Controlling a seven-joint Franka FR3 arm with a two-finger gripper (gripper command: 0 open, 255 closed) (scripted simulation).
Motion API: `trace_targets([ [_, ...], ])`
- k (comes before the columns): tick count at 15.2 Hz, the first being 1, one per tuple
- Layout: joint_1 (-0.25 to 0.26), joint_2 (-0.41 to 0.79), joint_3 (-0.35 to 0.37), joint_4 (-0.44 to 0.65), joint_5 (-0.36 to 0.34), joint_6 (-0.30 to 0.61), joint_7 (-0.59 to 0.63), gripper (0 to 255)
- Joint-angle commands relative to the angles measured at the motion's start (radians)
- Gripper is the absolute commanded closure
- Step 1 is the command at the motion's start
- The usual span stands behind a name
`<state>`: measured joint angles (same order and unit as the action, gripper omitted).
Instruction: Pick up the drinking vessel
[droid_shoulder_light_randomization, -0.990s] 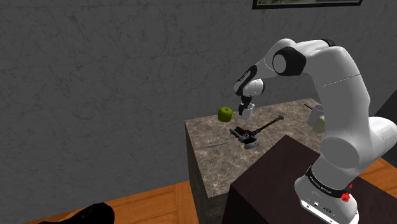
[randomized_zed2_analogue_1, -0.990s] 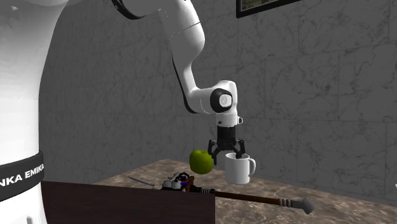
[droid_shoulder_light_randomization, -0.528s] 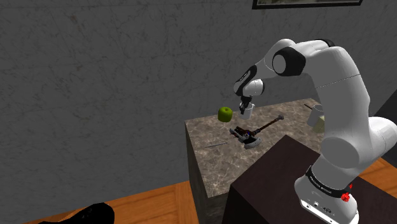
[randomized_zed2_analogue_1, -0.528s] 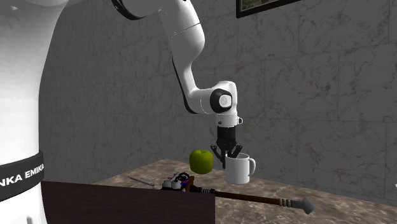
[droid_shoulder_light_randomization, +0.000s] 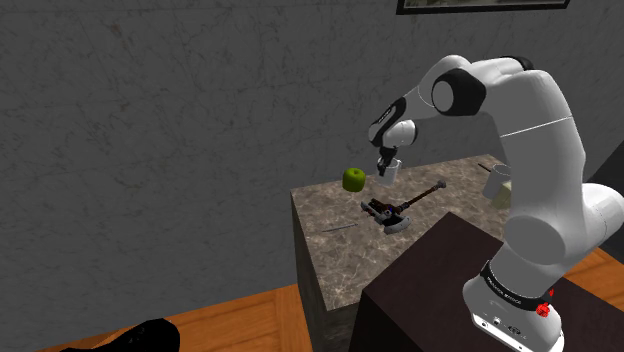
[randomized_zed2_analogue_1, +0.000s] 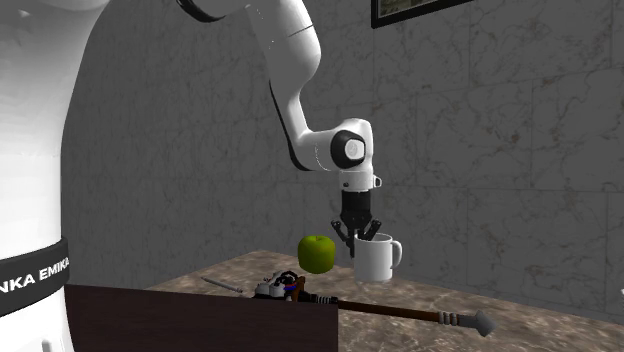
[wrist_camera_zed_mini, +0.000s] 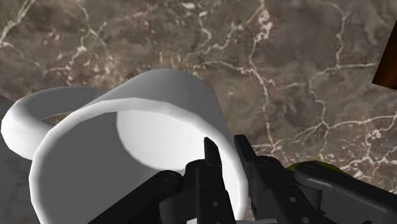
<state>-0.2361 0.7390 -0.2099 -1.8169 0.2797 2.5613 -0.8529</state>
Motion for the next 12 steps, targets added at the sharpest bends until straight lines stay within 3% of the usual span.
trace_targets([
  [1,0.005,-0.022,-0.006,-0.007,-0.006,-0.016,0.004,255],
  [12,0.025,-0.12,-0.033,-0.029,-0.034,-0.091,0.023,255],
])
